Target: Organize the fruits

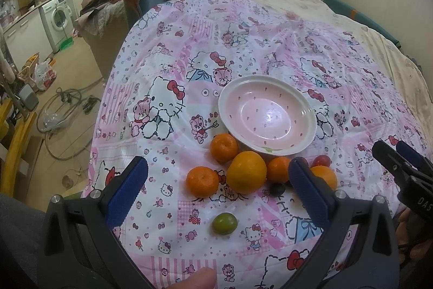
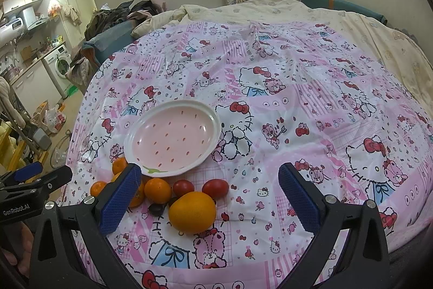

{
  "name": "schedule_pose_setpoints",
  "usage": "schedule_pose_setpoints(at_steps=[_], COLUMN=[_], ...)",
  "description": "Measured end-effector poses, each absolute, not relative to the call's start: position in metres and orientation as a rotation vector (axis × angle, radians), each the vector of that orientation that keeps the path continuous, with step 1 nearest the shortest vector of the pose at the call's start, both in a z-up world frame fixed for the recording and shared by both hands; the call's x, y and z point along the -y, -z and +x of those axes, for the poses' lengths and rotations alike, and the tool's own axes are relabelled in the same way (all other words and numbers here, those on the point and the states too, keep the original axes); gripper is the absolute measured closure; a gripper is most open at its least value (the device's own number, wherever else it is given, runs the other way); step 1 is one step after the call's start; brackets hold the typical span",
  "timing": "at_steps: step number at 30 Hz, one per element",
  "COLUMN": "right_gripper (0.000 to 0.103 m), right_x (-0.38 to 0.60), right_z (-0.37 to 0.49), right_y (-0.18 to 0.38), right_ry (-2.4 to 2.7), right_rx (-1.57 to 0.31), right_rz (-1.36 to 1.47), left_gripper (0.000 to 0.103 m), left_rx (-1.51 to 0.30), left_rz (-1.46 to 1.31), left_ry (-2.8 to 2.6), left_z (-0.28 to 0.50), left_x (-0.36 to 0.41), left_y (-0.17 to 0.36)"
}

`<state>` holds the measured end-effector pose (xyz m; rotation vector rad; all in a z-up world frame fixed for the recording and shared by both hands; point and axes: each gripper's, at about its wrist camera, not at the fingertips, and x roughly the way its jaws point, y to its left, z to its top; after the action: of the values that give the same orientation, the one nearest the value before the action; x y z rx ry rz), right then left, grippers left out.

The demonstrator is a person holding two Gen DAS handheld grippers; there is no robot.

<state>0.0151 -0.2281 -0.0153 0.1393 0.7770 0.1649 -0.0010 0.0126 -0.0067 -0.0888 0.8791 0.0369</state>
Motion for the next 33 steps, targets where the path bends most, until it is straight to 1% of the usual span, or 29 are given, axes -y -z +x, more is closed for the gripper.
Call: schedule_pose_setpoints(at_steps=[33], right_gripper=[0.000], right_x=[0.2267], right_z=[0.0114], right_y=[0.0175], right_ry=[-0.170], right_rx=[-0.778], right_rz=[0.133], left_gripper=[0.001], left_rx=[-0.881], left_rz=[-0.083], left_ry=[-0.039], left_z=[0.0013], left_x=[-0.0154], left_y=[0.0088])
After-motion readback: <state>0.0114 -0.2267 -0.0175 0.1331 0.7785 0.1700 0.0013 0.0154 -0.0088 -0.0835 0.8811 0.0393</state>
